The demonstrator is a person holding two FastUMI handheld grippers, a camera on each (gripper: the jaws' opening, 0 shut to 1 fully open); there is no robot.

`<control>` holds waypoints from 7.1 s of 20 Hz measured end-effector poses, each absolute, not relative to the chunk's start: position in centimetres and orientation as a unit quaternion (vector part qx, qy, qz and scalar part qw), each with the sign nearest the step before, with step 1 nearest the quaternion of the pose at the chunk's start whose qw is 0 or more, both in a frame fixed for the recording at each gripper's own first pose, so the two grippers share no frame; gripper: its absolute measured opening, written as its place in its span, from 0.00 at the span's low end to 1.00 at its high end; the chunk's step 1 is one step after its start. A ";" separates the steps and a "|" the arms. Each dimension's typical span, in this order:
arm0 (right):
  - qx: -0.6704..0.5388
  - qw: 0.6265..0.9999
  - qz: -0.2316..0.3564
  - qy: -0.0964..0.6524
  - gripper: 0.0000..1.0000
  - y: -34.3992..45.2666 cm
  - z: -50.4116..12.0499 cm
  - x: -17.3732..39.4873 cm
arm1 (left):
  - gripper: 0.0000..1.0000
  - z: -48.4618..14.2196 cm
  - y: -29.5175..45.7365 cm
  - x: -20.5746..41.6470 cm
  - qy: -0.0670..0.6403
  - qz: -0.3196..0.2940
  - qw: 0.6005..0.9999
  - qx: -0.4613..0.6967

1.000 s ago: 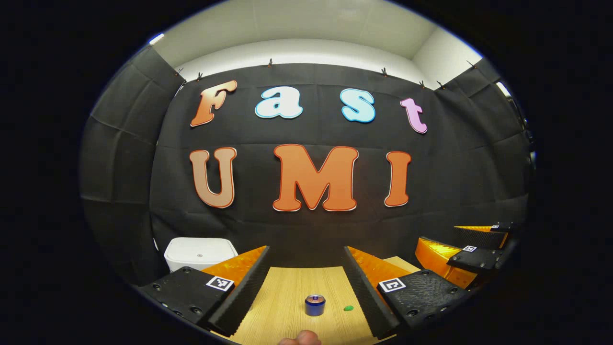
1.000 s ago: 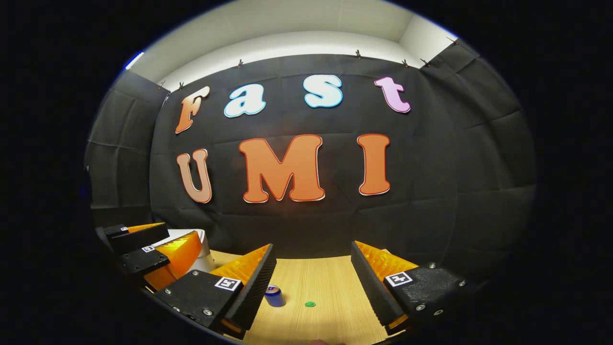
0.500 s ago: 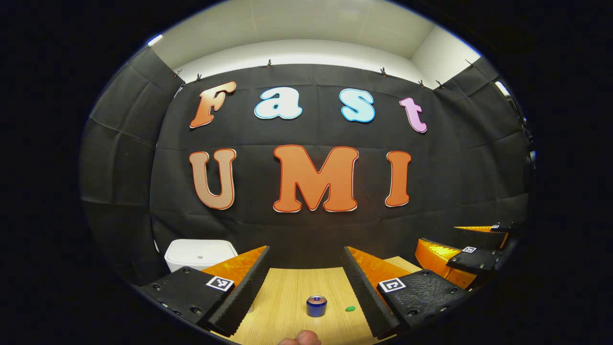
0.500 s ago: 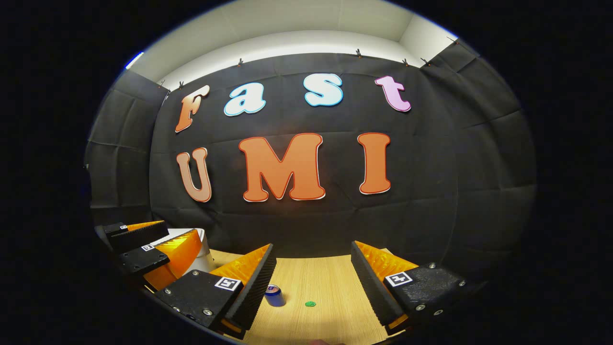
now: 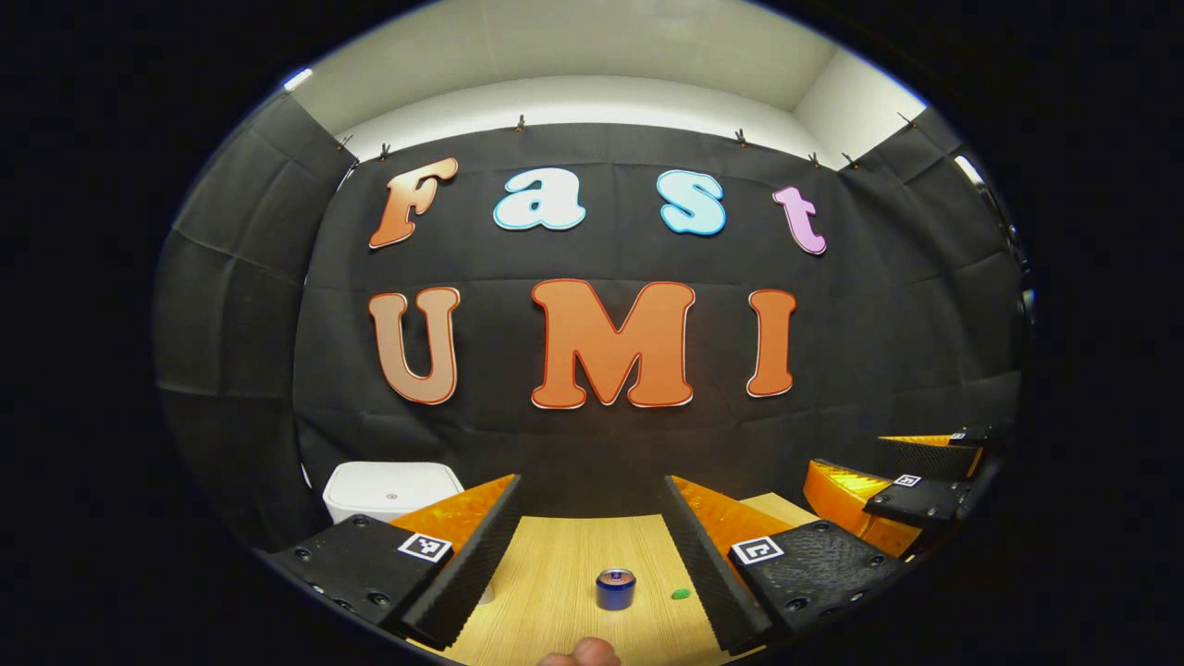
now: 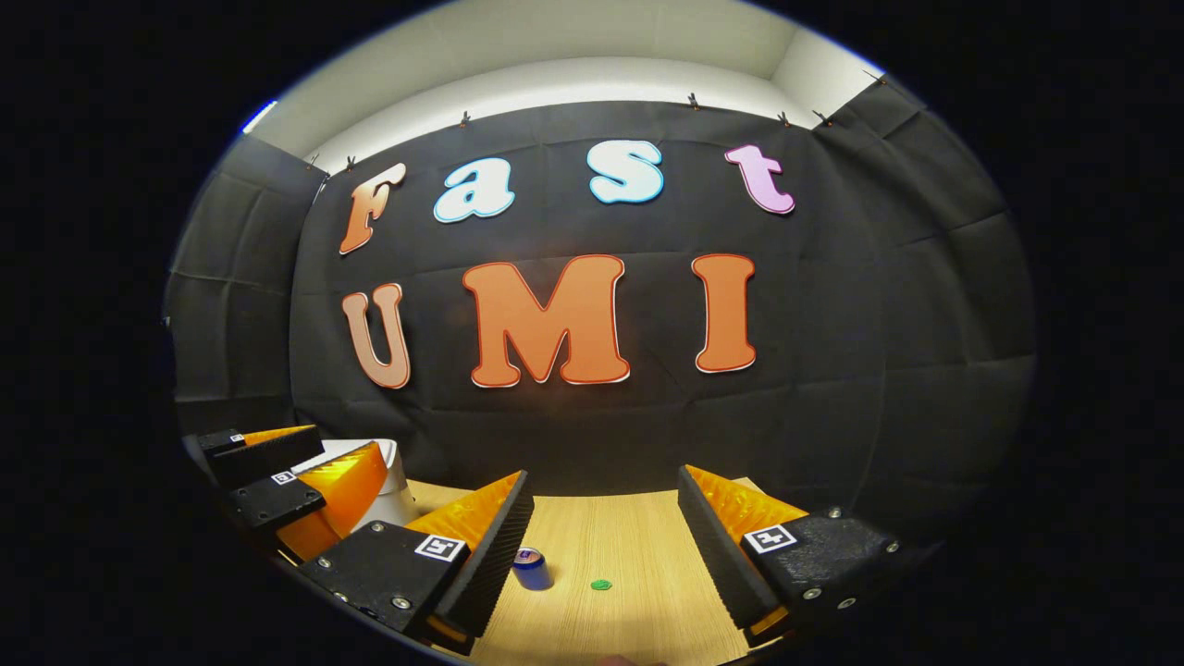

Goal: Press the lid of the desktop garbage bin to open it, pick up the crumpled paper on the desktop and throw it into the bin, then pick up the pop can on the desktop and drop it into the bin, and finally close the garbage bin lid.

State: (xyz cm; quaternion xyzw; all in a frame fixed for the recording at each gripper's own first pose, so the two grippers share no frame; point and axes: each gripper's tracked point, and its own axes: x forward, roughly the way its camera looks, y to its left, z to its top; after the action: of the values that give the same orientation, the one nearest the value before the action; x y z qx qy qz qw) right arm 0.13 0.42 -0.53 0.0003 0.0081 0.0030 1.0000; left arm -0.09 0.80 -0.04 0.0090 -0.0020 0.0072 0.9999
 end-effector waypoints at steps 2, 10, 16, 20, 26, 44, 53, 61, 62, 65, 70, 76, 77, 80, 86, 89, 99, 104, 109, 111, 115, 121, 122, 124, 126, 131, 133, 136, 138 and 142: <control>0.001 1.000 0.004 0.011 0.93 0.5 -0.8 0.1 | 0.93 -0.1 0.9 -0.2 -0.002 0.010 1.000 0.008; -0.001 1.000 0.005 0.014 0.93 0.5 -1.0 0.1 | 0.93 -0.2 1.0 -0.3 -0.001 0.011 1.000 0.007; 0.000 1.000 0.003 0.017 0.94 0.4 -1.0 0.3 | 0.93 -0.2 1.0 -0.1 -0.003 0.012 1.000 0.008; 0.000 1.000 0.004 0.017 0.93 0.3 -1.2 0.4 | 0.93 -0.1 1.0 0.0 -0.003 0.012 1.000 0.009; 0.002 1.000 0.006 0.021 0.93 0.3 -1.5 0.8 | 0.93 -0.2 1.1 0.1 -0.003 0.014 1.000 0.010; -0.001 0.999 0.017 0.030 0.94 1.0 -2.5 2.5 | 0.65 0.5 5.2 2.3 -0.002 0.042 0.999 0.006; -0.006 0.999 0.017 0.031 0.94 2.4 -2.5 3.5 | 0.00 -0.5 15.6 5.5 0.034 0.117 0.992 0.013; -0.017 0.999 0.011 0.035 0.94 4.8 -3.0 4.4 | 0.00 -4.3 26.1 10.4 0.107 0.153 0.981 -0.043; -0.019 0.999 0.010 0.036 0.94 5.1 -3.2 4.3 | 0.00 -4.9 27.0 11.1 0.116 0.150 0.981 -0.052; -0.024 0.999 0.008 0.043 0.94 5.4 -3.7 4.4 | 0.00 -7.1 28.7 12.9 0.153 0.135 0.977 -0.069; -0.026 0.998 0.002 0.051 0.94 4.9 -4.2 4.3 | 0.00 -9.8 30.7 14.5 0.180 0.120 0.972 -0.095; -0.019 0.998 -0.003 0.056 0.94 3.7 -4.4 4.4 | 0.00 -14.1 30.9 15.2 0.238 0.111 0.960 -0.101; -0.017 0.998 -0.004 0.056 0.94 3.4 -4.5 4.4 | 0.00 -14.0 31.1 15.3 0.233 0.110 0.961 -0.101; -0.012 0.998 -0.008 0.060 0.94 3.1 -4.8 4.4 | 0.00 -14.6 31.2 15.3 0.241 0.117 0.959 -0.092; -0.009 0.998 0.010 0.069 0.94 3.9 -5.5 4.1 | 0.00 -14.6 31.0 15.5 0.261 0.129 0.954 -0.067; -0.010 0.997 0.016 0.069 0.94 3.7 -5.5 3.9 | 0.00 -12.5 31.1 15.3 0.234 0.135 0.961 -0.052; -0.010 0.996 0.019 0.082 0.94 3.3 -7.1 4.7 | 0.64 -1.7 24.2 10.9 0.061 0.113 0.991 0.032; -0.009 0.997 0.027 0.077 0.94 2.9 -8.6 5.8 | 0.76 -0.3 19.1 8.5 0.031 0.072 0.997 0.009; -0.036 0.995 0.049 0.079 0.94 3.3 -11.7 7.1 | 0.90 0.4 15.8 6.1 0.028 0.057 0.998 0.007; -0.042 0.994 0.054 0.091 0.94 3.3 -13.4 7.7 | 0.90 1.1 15.1 5.0 0.019 0.060 0.998 0.011; -0.048 0.991 0.056 0.116 0.94 3.2 -16.7 9.2 | 0.89 2.3 14.0 3.0 0.005 0.067 0.997 0.021; -0.064 0.983 0.058 0.165 0.94 2.6 -22.6 11.9 | 0.89 5.8 12.4 -0.2 -0.027 0.088 0.994 0.055; -0.063 0.981 0.058 0.172 0.94 2.7 -23.7 12.4 | 0.89 6.3 11.6 -0.7 -0.033 0.088 0.994 0.053; -0.072 0.979 0.051 0.185 0.94 2.2 -26.0 13.4 | 0.88 6.5 10.9 -1.8 -0.036 0.093 0.994 0.053; -0.078 0.974 0.047 0.208 0.94 2.0 -28.4 14.5 | 0.89 6.4 10.5 -2.2 -0.031 0.096 0.993 0.057; -0.073 0.961 0.039 0.264 0.94 1.6 -33.5 16.3 | 0.89 5.9 11.0 -2.7 -0.014 0.115 0.991 0.060; -0.069 0.955 0.032 0.285 0.94 1.6 -35.6 17.3 | 0.89 5.8 11.4 -3.1 -0.008 0.124 0.990 0.062; -0.067 0.948 0.019 0.310 0.95 1.0 -37.6 17.9 | 0.85 5.4 11.9 -3.2 -0.002 0.133 0.989 0.064; -0.068 0.942 0.012 0.329 0.95 0.8 -39.2 18.0 | 0.85 5.2 12.2 -3.3 0.003 0.138 0.988 0.063; -0.055 0.936 0.015 0.346 0.83 1.2 -40.4 18.5 | 0.90 4.2 12.8 -3.6 0.019 0.145 0.987 0.059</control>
State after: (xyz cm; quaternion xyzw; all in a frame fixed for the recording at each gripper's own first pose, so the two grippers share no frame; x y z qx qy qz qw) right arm 18.46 1.22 -40.37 -0.0550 0.3463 0.0146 0.9364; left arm -3.55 12.81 4.22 0.0591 0.0186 0.1455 0.9874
